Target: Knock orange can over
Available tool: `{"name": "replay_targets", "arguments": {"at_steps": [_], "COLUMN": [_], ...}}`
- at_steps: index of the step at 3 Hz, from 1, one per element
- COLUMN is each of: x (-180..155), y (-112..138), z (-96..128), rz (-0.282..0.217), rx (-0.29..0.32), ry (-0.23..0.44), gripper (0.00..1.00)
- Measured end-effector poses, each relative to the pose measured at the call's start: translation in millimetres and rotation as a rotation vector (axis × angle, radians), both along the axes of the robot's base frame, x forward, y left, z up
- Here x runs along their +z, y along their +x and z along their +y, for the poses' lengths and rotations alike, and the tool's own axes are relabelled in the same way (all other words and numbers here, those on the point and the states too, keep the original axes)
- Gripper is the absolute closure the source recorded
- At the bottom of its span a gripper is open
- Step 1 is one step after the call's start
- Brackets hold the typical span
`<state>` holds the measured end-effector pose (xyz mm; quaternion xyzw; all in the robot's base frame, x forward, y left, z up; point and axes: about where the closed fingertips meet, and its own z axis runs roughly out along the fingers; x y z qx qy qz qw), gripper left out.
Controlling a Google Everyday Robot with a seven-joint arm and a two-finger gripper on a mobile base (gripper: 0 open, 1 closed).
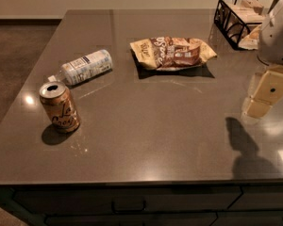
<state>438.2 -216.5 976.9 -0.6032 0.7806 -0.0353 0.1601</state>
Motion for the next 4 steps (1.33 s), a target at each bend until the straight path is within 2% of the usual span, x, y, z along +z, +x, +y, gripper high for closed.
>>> {"name": "replay_targets", "arguments": {"at_steps": [1, 2, 4], "x": [0, 1, 2], "y": [0, 4, 9], "z": [0, 15, 61], "rz": [0.000, -0.020, -0.048], "rx": [0.000, 0.004, -0.006], "ry": [0.000, 0.035, 0.223], "gripper": [0.00, 0.00, 0.00]}}
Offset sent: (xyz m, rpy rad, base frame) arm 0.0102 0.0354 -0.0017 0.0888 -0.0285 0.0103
